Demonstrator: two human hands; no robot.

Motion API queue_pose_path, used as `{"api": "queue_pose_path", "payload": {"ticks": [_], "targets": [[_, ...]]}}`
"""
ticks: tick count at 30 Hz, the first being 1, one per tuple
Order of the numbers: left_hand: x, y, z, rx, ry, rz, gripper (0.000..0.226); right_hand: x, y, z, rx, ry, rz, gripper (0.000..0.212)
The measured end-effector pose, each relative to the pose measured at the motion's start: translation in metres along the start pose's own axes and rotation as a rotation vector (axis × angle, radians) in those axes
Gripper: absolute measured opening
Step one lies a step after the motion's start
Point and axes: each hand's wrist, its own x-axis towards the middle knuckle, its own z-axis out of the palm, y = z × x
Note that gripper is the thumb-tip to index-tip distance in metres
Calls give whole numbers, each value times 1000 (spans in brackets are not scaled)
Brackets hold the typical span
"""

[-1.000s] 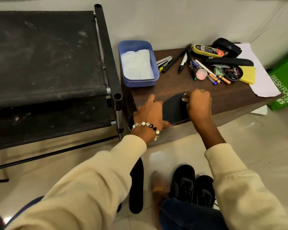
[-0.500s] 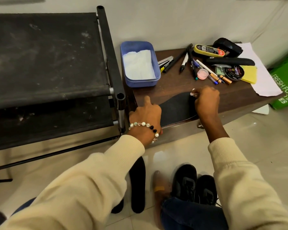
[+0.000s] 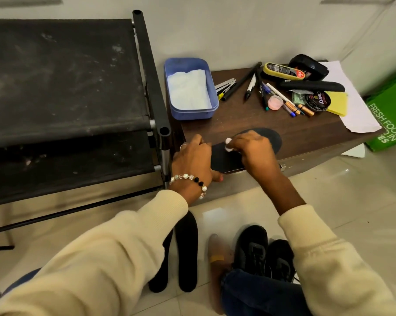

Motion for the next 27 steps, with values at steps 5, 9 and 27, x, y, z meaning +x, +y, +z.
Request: {"api": "queue_pose_path", "payload": {"ticks": [5,9,27], "targets": [[-1,-4,1,47,28,8,75,-2,49,-3,-25,50,488,42],[-1,-5,4,39,33,-3,75,-6,7,9,124,120,495,25],[-5,-6,9,53,112,6,75,-29,-19,2,-46,81,516,27]]}}
